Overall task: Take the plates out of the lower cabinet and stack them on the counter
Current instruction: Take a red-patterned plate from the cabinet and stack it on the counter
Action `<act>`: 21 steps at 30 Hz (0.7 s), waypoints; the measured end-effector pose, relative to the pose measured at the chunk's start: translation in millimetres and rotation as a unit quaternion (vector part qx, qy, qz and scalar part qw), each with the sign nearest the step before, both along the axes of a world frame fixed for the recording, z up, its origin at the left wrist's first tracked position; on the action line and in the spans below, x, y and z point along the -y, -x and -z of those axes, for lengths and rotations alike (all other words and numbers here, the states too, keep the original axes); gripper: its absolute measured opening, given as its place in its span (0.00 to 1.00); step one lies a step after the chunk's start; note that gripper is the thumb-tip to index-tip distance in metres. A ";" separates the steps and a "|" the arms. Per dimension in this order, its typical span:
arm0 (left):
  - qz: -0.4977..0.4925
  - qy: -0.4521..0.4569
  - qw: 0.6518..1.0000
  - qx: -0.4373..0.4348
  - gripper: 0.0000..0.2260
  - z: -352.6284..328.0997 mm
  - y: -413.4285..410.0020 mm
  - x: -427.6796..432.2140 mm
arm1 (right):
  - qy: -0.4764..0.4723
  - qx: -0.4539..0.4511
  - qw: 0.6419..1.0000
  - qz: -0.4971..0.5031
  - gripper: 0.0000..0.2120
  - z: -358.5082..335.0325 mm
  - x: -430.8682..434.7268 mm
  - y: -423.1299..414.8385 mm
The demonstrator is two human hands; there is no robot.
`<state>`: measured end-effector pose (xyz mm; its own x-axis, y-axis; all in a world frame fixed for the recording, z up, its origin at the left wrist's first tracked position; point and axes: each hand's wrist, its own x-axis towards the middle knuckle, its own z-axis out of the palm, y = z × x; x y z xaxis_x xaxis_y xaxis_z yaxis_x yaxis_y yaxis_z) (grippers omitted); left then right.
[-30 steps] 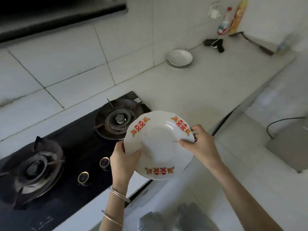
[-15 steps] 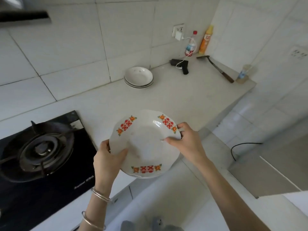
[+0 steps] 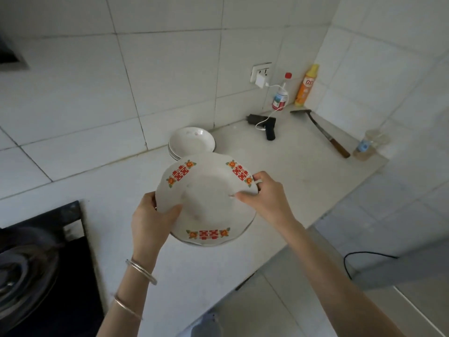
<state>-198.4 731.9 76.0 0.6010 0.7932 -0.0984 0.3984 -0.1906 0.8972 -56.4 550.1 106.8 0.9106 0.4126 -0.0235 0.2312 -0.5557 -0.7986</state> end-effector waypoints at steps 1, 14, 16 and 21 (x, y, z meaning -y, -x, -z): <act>-0.004 -0.002 1.000 -0.003 0.21 -0.3 -11.8 -6.1 | 0.003 -0.002 1.000 -0.002 0.20 0.2 -6.9 -13.0; -0.077 0.051 0.996 0.006 0.12 35.1 -134.4 -76.5 | 0.018 -0.034 0.998 -0.058 0.21 42.3 -95.0 -147.3; -0.087 0.073 0.994 0.003 0.12 47.2 -151.3 -85.7 | 0.020 -0.043 0.996 -0.070 0.21 54.7 -107.5 -167.5; -0.126 0.106 0.986 -0.001 0.12 73.7 -193.1 -110.7 | 0.031 -0.045 0.995 -0.088 0.21 83.2 -145.1 -221.2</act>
